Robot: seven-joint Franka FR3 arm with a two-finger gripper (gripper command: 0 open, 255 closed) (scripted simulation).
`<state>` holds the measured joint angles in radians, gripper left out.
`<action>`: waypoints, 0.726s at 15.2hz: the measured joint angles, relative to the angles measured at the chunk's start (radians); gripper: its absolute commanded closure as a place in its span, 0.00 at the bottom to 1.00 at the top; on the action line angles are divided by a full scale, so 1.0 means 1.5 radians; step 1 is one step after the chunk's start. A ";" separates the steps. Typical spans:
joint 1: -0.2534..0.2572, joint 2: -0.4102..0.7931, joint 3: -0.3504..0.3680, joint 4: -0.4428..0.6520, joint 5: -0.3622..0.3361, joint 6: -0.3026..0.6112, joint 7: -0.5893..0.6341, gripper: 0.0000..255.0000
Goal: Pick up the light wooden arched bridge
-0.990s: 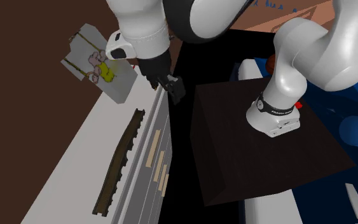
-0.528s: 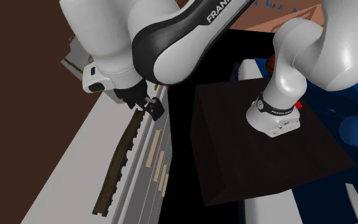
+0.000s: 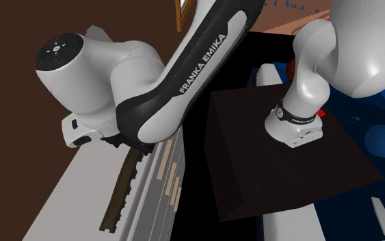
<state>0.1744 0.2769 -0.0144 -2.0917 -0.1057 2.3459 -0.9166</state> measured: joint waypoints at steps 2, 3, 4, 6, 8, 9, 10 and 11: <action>0.002 0.029 0.005 0.023 -0.004 0.012 -0.016 0.00; 0.002 0.035 0.006 0.025 -0.005 0.018 -0.018 0.00; 0.002 0.042 0.006 0.026 -0.006 0.024 -0.019 0.00; 0.003 0.056 0.006 0.027 -0.007 0.038 -0.017 0.00; 0.004 0.066 0.005 0.025 -0.009 0.050 -0.015 0.00; 0.004 0.074 0.005 0.025 -0.009 0.057 -0.015 0.00; 0.003 0.077 0.005 0.026 -0.009 0.060 -0.015 1.00; 0.003 0.079 0.005 0.026 -0.010 0.061 -0.015 1.00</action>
<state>0.1796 0.3946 -0.0074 -2.0527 -0.1201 2.4379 -0.9387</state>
